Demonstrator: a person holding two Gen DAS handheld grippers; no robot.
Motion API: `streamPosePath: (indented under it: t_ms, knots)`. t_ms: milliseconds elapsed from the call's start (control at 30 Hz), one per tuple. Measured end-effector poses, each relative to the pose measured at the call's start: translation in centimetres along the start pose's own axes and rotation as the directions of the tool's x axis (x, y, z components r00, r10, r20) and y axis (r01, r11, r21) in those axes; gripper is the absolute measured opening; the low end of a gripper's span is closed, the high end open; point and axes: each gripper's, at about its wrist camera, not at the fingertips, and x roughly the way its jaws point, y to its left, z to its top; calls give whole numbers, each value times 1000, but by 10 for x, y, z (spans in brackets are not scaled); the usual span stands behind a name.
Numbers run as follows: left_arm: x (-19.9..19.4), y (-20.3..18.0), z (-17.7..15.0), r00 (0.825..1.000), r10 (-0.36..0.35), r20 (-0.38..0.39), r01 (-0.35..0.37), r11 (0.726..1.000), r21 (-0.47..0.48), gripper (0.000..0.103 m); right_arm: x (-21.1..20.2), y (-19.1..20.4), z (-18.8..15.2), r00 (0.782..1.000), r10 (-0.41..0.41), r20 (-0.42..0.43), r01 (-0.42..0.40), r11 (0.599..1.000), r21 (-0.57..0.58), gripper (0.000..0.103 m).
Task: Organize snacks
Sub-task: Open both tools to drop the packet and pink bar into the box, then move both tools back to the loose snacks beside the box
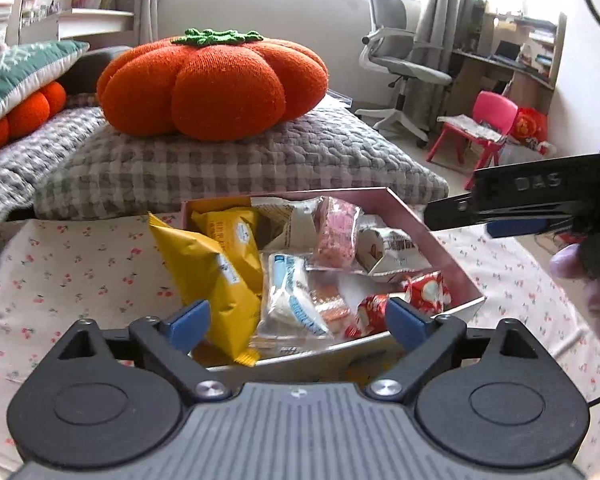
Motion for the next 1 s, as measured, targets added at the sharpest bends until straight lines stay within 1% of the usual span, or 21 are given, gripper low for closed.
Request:
streamPosePath:
  t_ms: [67,200,267,533,633,733,800,900,1000]
  knots:
    - [-4,-1,-2,1000,14,-2,-14,1000,21,99,-8,-2,-3,1000,2,-1,-2,1000,-18,90]
    - [-10,-2,-5,999,32,-13,-31,999,30,102,-22,-5,-10,1000,8,6,-8,999,-51,92]
    - [-13,-4,-6,999,37,-18,-36,999,40,102,-28,-7,-14,1000,7,10,-7,998,-60,94]
    - [-22,-8,-24,997,62,-51,-57,993,100,103,-46,-17,-40,1000,14,2,-13,995,-104,97]
    - [-24,-5,-35,997,52,-51,-48,994,93,103,-50,-20,-53,1000,10,-7,-11,992,-124,97]
    - [-24,-2,-42,996,56,-74,-48,994,100,103,-53,-25,-67,1000,24,-19,-27,991,-133,97]
    - [-25,0,-47,995,54,-83,-46,994,95,103,-53,-29,-74,999,32,-24,-35,991,-126,97]
    - [-27,3,-55,995,32,-93,-25,996,81,103,-53,-32,-84,999,36,-23,-38,993,-110,97]
    - [-30,2,-64,995,22,-94,-13,996,88,103,-52,-32,-101,1000,18,-16,-19,995,-101,97]
